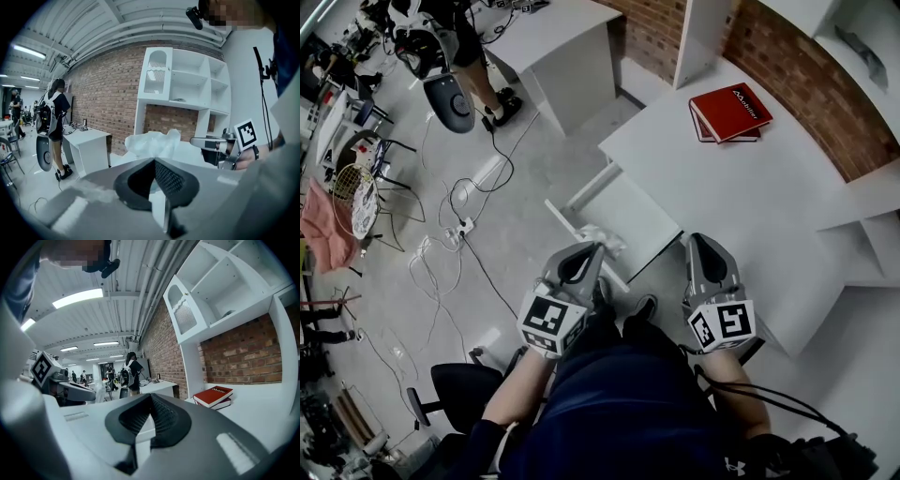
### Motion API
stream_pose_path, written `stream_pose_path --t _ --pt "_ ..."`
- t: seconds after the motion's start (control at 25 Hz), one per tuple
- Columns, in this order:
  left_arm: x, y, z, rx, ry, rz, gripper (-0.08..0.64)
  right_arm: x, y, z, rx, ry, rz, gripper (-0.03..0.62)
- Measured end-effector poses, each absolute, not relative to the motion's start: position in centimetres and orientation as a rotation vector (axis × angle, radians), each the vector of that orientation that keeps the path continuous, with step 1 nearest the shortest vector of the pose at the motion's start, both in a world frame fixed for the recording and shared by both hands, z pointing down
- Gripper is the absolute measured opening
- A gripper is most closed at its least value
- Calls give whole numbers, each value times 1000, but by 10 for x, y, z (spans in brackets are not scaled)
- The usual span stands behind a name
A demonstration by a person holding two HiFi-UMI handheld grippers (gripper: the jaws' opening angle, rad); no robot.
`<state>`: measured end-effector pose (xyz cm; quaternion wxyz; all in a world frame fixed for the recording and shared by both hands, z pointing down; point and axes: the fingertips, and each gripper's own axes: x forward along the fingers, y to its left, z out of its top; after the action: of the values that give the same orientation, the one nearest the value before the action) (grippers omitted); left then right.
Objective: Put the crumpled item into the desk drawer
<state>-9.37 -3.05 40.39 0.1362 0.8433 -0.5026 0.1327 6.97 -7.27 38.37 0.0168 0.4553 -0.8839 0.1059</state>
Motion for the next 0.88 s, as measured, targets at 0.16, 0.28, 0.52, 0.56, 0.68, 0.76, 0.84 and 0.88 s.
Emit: stream_pose_path --t 0.16,0.28,0.52,0.56,0.68,0.76,0.84,0.88 --pt "-99 -50 414 2458 -1409 402 2 69 -84 386 1466 -2712 319 2" --pt "-98 -73 421 2487 -1344 418 2 73 -99 385 1529 -2667 312 2" --pt "-102 -106 445 2501 -1183 437 2 71 -113 388 1659 -2552 331 3" --pt "-102 -111 449 2504 -1154 446 2 70 -113 389 1679 -2531 336 3" --pt "-103 -126 464 2507 -1063 483 2 70 -114 392 1741 -2465 352 3" --pt "-101 -135 477 2504 -1002 511 2 72 -114 395 1790 -2422 364 3" --pt "-96 -142 488 2494 -947 536 2 78 -112 398 1836 -2385 377 3" --pt "-92 -146 495 2485 -923 549 2 81 -110 400 1857 -2368 386 3"
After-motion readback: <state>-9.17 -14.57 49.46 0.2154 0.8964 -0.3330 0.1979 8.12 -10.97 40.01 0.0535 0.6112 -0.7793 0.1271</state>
